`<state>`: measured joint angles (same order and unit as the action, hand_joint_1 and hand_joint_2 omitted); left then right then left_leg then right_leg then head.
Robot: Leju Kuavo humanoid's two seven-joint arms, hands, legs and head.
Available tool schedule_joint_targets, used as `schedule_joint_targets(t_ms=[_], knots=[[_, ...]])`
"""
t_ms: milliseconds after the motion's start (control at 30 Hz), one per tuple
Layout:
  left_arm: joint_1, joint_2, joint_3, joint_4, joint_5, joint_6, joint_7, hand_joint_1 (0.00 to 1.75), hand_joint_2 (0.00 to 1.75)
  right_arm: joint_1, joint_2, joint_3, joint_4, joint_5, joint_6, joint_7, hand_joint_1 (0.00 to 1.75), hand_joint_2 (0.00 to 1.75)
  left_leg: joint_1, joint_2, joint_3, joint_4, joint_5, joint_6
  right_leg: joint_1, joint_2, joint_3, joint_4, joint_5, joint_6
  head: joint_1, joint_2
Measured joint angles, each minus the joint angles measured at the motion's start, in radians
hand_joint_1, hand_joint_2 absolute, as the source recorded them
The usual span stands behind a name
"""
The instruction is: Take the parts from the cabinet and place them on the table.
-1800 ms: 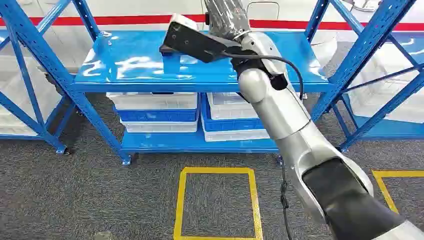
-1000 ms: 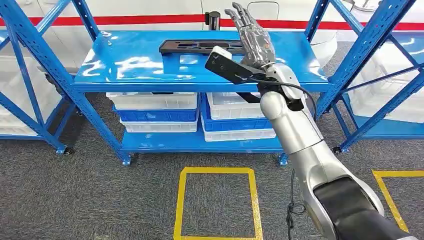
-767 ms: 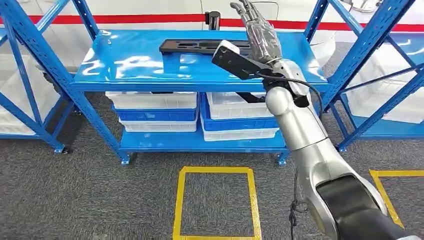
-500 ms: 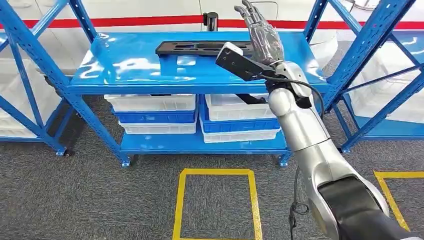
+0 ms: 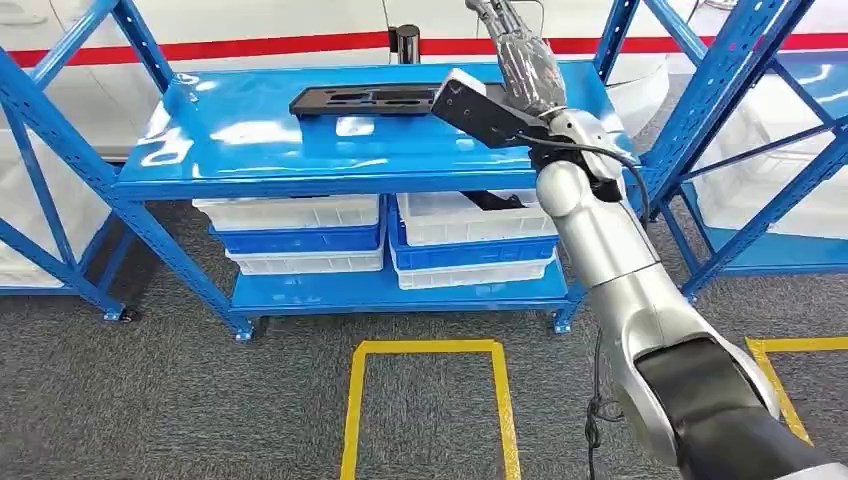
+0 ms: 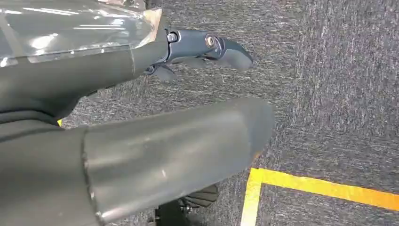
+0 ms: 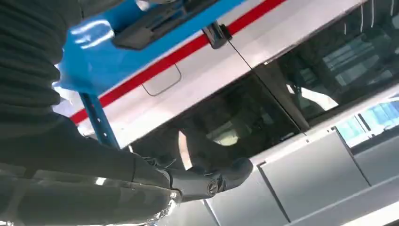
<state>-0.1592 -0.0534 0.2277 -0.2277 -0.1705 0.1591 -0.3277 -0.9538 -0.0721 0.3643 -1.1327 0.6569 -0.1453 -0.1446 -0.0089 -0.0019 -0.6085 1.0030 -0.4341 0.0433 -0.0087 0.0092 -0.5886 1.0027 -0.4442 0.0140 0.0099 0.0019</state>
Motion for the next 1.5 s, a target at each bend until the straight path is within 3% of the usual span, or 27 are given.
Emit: schedule_joint_targets(t_ms=[33,100,167,267,333,367,467,500,533,567,667,700,800,833,867,900,967,1000,1033,1133,1200,1267,1333,1367,1400,1467,1500], knots=[[-0.001,0.002,0.002,0.000,0.000,0.000,0.000,0.00,0.00,-0.009,0.003,0.002,0.007,-0.002,0.000,0.000,0.00,1.75,-0.003,0.000,0.001,0.000,-0.002,0.002,-0.005,0.000,0.000,-0.003,0.000,0.003,0.000,0.000],[0.002,0.003,0.010,0.000,0.003,0.001,0.000,0.00,0.00,-0.017,0.008,0.005,0.021,-0.012,-0.001,-0.009,0.00,1.75,-0.004,0.000,-0.002,-0.016,-0.005,0.014,0.003,0.000,0.008,0.018,0.018,0.023,0.001,0.000],[0.003,0.004,0.017,0.000,0.003,0.001,-0.001,0.00,0.00,-0.036,0.013,0.008,0.043,-0.023,-0.004,-0.023,0.00,1.75,0.000,-0.002,0.031,-0.026,0.004,0.019,0.000,-0.003,-0.010,0.047,-0.008,0.018,0.002,0.000],[0.003,0.006,0.023,0.000,0.003,0.001,-0.002,0.00,0.00,-0.063,0.023,0.014,0.079,-0.037,-0.012,-0.038,0.00,1.75,0.000,-0.002,0.033,-0.025,0.004,0.025,-0.004,-0.002,-0.122,0.255,-0.093,0.009,0.002,0.000],[0.007,0.006,0.024,0.001,0.003,0.001,-0.002,0.00,0.00,-0.064,0.026,0.016,0.103,-0.041,-0.015,-0.043,0.00,1.75,0.000,-0.004,0.036,-0.024,0.000,0.024,-0.006,-0.002,-0.173,0.327,-0.108,0.024,0.002,0.000],[0.008,0.006,0.024,0.001,0.003,0.001,-0.002,0.00,0.00,-0.064,0.027,0.018,0.110,-0.044,-0.015,-0.047,0.00,1.75,0.001,-0.006,0.039,-0.023,-0.004,0.021,-0.008,-0.003,-0.164,0.290,-0.087,0.038,0.003,0.000],[0.009,0.006,0.024,0.002,0.003,0.001,-0.001,0.00,0.00,-0.082,0.033,0.020,0.130,-0.051,-0.018,-0.055,0.00,1.75,0.005,-0.007,0.057,-0.017,-0.024,0.004,-0.021,-0.009,-0.050,0.013,0.046,0.078,0.003,0.000],[0.008,0.007,0.026,0.002,0.003,0.001,0.000,0.00,0.00,-0.087,0.034,0.021,0.139,-0.053,-0.021,-0.058,0.00,1.75,0.002,-0.007,0.059,-0.012,-0.029,-0.003,-0.012,-0.012,-0.052,0.001,0.022,0.059,0.002,0.000],[0.008,0.008,0.027,0.002,0.003,0.001,0.000,0.00,0.00,-0.093,0.036,0.023,0.146,-0.053,-0.021,-0.058,0.00,1.75,0.000,-0.006,0.054,-0.013,-0.034,-0.009,-0.006,-0.012,-0.038,0.001,0.008,0.031,0.003,0.000],[0.008,0.008,0.030,0.002,0.003,0.001,0.000,0.00,0.00,-0.092,0.039,0.024,0.150,-0.053,-0.022,-0.059,0.00,1.75,0.000,-0.005,0.053,-0.013,-0.038,-0.014,-0.007,-0.010,-0.037,0.001,0.029,0.021,0.000,0.000],[0.009,0.009,0.035,0.003,0.002,0.002,0.001,0.00,0.00,-0.098,0.045,0.024,0.161,-0.054,-0.025,-0.068,0.00,1.75,0.007,-0.002,0.045,0.021,-0.049,-0.029,-0.019,-0.007,-0.022,-0.001,0.024,0.001,0.001,0.000],[0.007,0.009,0.035,0.003,0.002,0.002,0.001,0.00,0.00,-0.104,0.050,0.024,0.164,-0.055,-0.029,-0.073,0.00,1.75,0.009,-0.002,0.018,0.072,-0.064,-0.037,-0.020,-0.007,-0.017,0.000,0.019,-0.006,-0.001,0.000],[0.009,0.009,0.039,0.004,0.002,0.001,0.002,0.00,0.00,-0.108,0.061,0.029,0.185,-0.062,-0.035,-0.084,0.00,1.75,0.018,-0.002,-0.121,0.285,-0.140,-0.054,-0.018,-0.006,-0.005,0.000,0.006,-0.016,-0.001,0.000],[0.010,0.009,0.039,0.005,0.002,0.000,0.002,0.00,0.00,-0.108,0.062,0.030,0.193,-0.063,-0.036,-0.085,0.00,1.75,0.020,-0.002,-0.151,0.310,-0.139,-0.055,-0.017,-0.005,0.000,0.000,0.001,-0.016,-0.001,0.000],[0.010,0.009,0.039,0.006,0.000,0.000,0.003,0.00,0.00,-0.108,0.063,0.033,0.198,-0.064,-0.039,-0.086,0.00,1.75,0.021,-0.001,-0.156,0.284,-0.109,-0.053,-0.017,-0.005,0.009,0.000,-0.005,-0.014,-0.001,0.000],[0.011,0.010,0.040,0.006,-0.001,0.000,0.003,0.00,0.00,-0.109,0.065,0.034,0.203,-0.065,-0.044,-0.087,0.00,1.75,0.021,-0.001,-0.137,0.223,-0.061,-0.050,-0.017,-0.005,0.018,0.000,-0.011,-0.012,-0.001,0.000],[0.010,0.011,0.040,0.006,-0.005,0.000,0.003,0.00,0.00,-0.113,0.071,0.037,0.210,-0.068,-0.053,-0.091,0.00,1.75,0.020,-0.001,-0.061,0.041,0.051,-0.038,-0.017,-0.004,0.039,-0.002,-0.025,-0.007,-0.001,0.000],[0.010,0.013,0.040,0.006,-0.006,0.000,0.005,0.00,0.00,-0.116,0.073,0.038,0.214,-0.070,-0.056,-0.092,0.00,1.75,0.016,-0.002,-0.042,0.001,0.049,-0.031,-0.016,-0.004,0.044,-0.002,-0.030,-0.003,0.000,0.000],[0.008,0.013,0.040,0.007,-0.007,0.000,0.006,0.00,0.00,-0.122,0.073,0.039,0.218,-0.070,-0.060,-0.094,0.00,1.75,0.011,-0.001,-0.043,0.001,0.008,-0.027,-0.013,-0.003,0.042,-0.005,-0.033,0.003,0.000,0.000],[0.010,0.014,0.041,0.008,-0.007,0.002,0.009,0.00,0.00,-0.123,0.076,0.043,0.227,-0.071,-0.065,-0.097,0.00,1.75,0.005,-0.002,-0.018,-0.014,0.026,-0.001,-0.004,-0.002,0.055,0.007,-0.024,0.028,0.002,0.000],[0.008,0.014,0.042,0.008,-0.007,0.002,0.009,0.00,0.00,-0.128,0.076,0.046,0.232,-0.071,-0.067,-0.097,0.00,1.75,0.008,-0.002,0.007,-0.022,0.032,0.008,-0.006,-0.005,0.035,0.050,-0.046,0.030,0.003,0.000],[0.007,0.015,0.042,0.008,-0.007,0.002,0.010,0.00,0.00,-0.132,0.079,0.050,0.238,-0.071,-0.067,-0.098,0.00,1.75,0.007,-0.002,0.010,-0.022,0.024,0.017,-0.007,-0.005,-0.057,0.200,-0.091,0.016,0.001,0.000],[0.009,0.015,0.043,0.008,-0.007,0.001,0.010,0.00,0.00,-0.125,0.079,0.053,0.245,-0.071,-0.067,-0.098,0.00,1.75,0.005,-0.004,0.015,-0.021,0.016,0.020,-0.005,-0.005,-0.136,0.303,-0.127,0.020,0.002,0.000],[0.011,0.013,0.043,0.008,-0.007,-0.001,0.010,0.00,0.00,-0.122,0.079,0.055,0.248,-0.071,-0.068,-0.098,0.00,1.75,0.003,-0.007,0.021,-0.021,0.010,0.020,-0.005,-0.005,-0.146,0.292,-0.115,0.028,0.002,0.000],[0.013,0.013,0.044,0.008,-0.007,-0.001,0.010,0.00,0.00,-0.121,0.079,0.055,0.251,-0.071,-0.068,-0.098,0.00,1.75,0.002,-0.009,0.028,-0.021,0.004,0.018,-0.004,-0.005,-0.130,0.233,-0.081,0.039,0.002,0.000],[0.013,0.011,0.044,0.008,-0.007,-0.001,0.010,0.00,0.00,-0.124,0.079,0.055,0.254,-0.071,-0.068,-0.098,0.00,1.75,0.001,-0.011,0.046,-0.021,-0.009,0.012,-0.004,-0.006,-0.062,0.053,0.013,0.054,0.002,0.000],[0.013,0.011,0.044,0.009,-0.007,-0.001,0.010,0.00,0.00,-0.124,0.079,0.056,0.256,-0.071,-0.068,-0.098,0.00,1.75,-0.001,-0.011,0.053,-0.020,-0.016,0.007,-0.004,-0.009,-0.043,-0.010,0.048,0.046,0.002,0.000]])
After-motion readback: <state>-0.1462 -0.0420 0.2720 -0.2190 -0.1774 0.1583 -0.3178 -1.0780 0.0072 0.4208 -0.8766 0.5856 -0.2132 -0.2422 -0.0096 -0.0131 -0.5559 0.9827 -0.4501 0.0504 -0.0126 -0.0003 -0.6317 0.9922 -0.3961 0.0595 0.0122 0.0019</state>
